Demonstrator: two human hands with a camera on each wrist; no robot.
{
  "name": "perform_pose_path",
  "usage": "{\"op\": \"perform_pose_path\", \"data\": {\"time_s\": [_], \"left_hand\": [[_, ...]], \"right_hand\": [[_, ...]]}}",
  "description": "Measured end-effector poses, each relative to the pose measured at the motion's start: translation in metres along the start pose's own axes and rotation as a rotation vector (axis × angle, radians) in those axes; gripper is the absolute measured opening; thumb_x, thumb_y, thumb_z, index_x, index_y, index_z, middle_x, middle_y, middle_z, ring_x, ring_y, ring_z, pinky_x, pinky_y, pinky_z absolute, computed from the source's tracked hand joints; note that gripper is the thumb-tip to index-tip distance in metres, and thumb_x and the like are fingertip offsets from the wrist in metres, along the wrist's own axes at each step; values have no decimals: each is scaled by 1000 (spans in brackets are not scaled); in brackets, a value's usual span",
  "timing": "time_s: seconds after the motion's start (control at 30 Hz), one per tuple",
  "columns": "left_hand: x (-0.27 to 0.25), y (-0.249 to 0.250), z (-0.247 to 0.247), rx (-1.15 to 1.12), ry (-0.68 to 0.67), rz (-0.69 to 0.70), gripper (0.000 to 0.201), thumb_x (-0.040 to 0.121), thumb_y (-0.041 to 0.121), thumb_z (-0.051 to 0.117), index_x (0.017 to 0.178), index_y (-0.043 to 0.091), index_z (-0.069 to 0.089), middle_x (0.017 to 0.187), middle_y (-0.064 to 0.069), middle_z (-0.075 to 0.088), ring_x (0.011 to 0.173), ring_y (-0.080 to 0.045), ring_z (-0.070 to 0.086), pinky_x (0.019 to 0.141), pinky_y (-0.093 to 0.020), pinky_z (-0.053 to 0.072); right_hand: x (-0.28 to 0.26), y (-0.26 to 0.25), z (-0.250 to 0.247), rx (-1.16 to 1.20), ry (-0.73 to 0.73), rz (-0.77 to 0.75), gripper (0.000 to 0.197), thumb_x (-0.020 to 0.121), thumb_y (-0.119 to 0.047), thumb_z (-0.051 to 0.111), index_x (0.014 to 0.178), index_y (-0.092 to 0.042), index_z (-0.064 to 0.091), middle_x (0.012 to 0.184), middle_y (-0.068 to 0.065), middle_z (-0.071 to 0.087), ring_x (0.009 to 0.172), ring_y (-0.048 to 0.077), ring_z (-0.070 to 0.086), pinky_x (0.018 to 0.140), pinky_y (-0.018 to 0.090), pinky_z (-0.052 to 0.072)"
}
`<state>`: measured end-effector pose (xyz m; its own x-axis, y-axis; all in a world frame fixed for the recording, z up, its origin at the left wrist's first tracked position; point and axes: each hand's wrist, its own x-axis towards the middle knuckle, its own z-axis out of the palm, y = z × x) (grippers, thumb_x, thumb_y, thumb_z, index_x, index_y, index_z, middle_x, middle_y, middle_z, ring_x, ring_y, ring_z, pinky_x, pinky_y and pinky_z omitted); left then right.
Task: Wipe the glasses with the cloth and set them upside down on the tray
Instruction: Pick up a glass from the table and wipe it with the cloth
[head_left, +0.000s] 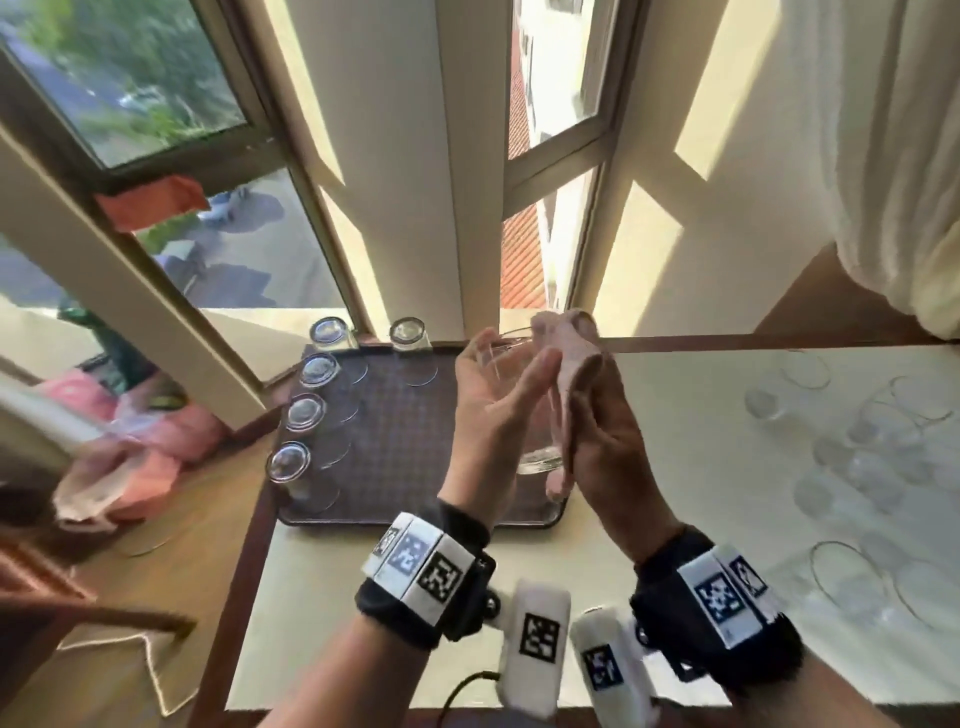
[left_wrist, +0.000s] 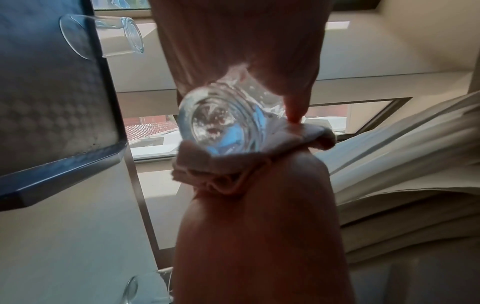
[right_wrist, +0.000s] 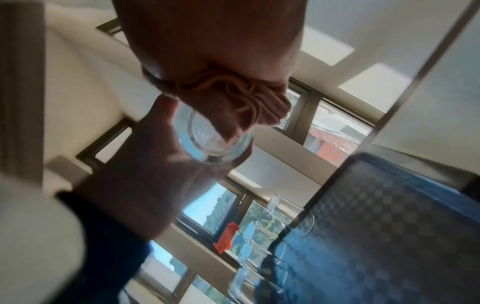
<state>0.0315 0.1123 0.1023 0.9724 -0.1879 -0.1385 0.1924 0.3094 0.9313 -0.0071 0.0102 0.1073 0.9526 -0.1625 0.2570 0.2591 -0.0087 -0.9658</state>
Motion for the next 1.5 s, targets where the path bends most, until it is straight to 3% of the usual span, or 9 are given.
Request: {"op": "perform_pose_path", "data": {"time_s": [0.2,0.43,0.57,0.8,1.0,1.1,1.27,1.4,1.5], "left_hand": [[-4,-2,-11,74,78,68,87,71,55,80,138,18,38,130,-7,65,118,-22,66,100,-50,53],[-3,-8,-16,23,-32,-24,63,85,33,71,137,7,47,124,-5,64,101,4,66,76,-8,49],[-2,-6,-11,24,-1,3,45,98,25,61,129,-6,51,128,-27,61,103,-12,66,81,-16,52],[-15,1,-14,-71,-135,-58,44,94,38,52,123,7,62,120,-12,71,113,-28,67,102,-43,53],[-4,1,-13,239,-68,-107,65,103,34,51,158,15,20,124,12,58,102,5,59,85,-14,45],[-10,0,-4,358,-19,-39,80,95,48,60,157,20,19,129,11,60,117,-4,58,86,-12,45],[-7,5,-12,32,-179,-130,59,96,47,54,137,4,52,129,-16,66,119,-31,64,103,-44,51],[-2,10,-14,161,-195,-77,33,105,28,43,132,11,51,111,-1,69,96,-5,70,82,-19,54],[-2,12,-2,245,-103,-39,58,104,24,51,155,20,25,126,8,56,111,-1,60,93,-18,48]], "right_hand": [[6,3,13,8,-22,235,49,101,-37,32,136,-10,54,132,14,63,122,25,61,103,49,50],[7,-1,10,328,-82,456,42,108,-35,28,128,-14,59,122,9,70,115,22,65,97,40,54],[4,9,19,-6,-2,251,26,95,-60,46,113,-49,60,123,-1,67,118,17,63,103,49,48],[-2,2,8,594,-84,557,53,98,-45,34,129,-10,59,133,16,63,123,30,61,100,43,52],[-3,19,11,141,150,435,54,91,-60,47,129,-22,46,120,7,66,109,25,66,96,55,53],[-4,18,17,48,124,347,59,86,-71,49,129,-30,49,116,2,69,107,23,68,92,59,53],[-2,1,6,615,-10,553,58,97,-48,35,139,-10,50,134,17,62,116,26,63,95,42,56],[1,9,-3,579,2,545,54,104,-47,26,132,-11,54,117,10,71,100,19,71,80,32,60],[-1,21,4,110,79,370,47,101,-56,38,137,-28,45,111,-6,71,100,10,70,85,38,59]]}}
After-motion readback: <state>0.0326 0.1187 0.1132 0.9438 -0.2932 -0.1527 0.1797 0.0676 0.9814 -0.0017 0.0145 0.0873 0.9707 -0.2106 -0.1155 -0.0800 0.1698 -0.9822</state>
